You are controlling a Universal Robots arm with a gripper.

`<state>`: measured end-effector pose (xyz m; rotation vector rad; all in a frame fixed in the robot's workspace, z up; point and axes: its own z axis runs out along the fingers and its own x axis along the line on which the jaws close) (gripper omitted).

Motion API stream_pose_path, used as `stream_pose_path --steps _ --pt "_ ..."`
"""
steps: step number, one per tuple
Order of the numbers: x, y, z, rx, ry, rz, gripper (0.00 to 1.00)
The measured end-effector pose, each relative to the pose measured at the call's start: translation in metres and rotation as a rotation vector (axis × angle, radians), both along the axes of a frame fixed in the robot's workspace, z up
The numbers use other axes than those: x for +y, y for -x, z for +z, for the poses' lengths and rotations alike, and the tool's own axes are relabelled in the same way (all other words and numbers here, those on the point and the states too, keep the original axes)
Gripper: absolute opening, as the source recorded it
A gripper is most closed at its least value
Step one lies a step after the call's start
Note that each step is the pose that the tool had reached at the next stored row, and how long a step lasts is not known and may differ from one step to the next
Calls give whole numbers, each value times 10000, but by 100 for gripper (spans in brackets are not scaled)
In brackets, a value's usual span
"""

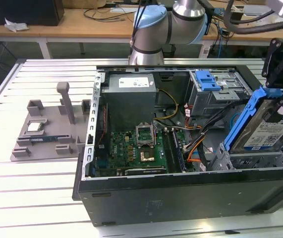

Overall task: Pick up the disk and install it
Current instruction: 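Insert the disk into the insertion slot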

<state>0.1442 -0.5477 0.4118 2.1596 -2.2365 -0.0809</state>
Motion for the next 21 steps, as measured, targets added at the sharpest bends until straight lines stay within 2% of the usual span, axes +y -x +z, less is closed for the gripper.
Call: stream_pose_path --steps 1,7,8,13,14,16,17,18,19,21 --pt "0 0 -199 3 1 1 36" --pt "0 0 -227 3 1 1 38" --pt "0 0 -231 3 3 0 44" --pt "0 0 -250 4 1 1 44" --pt "0 0 -253 3 1 1 42" --pt "0 0 -261 4 1 1 29" --pt "0 0 -264 3 1 0 29" --pt "0 0 -269 3 1 0 24" --pt "0 0 -276 3 1 0 11" --pt "0 0 -288 3 1 1 11"
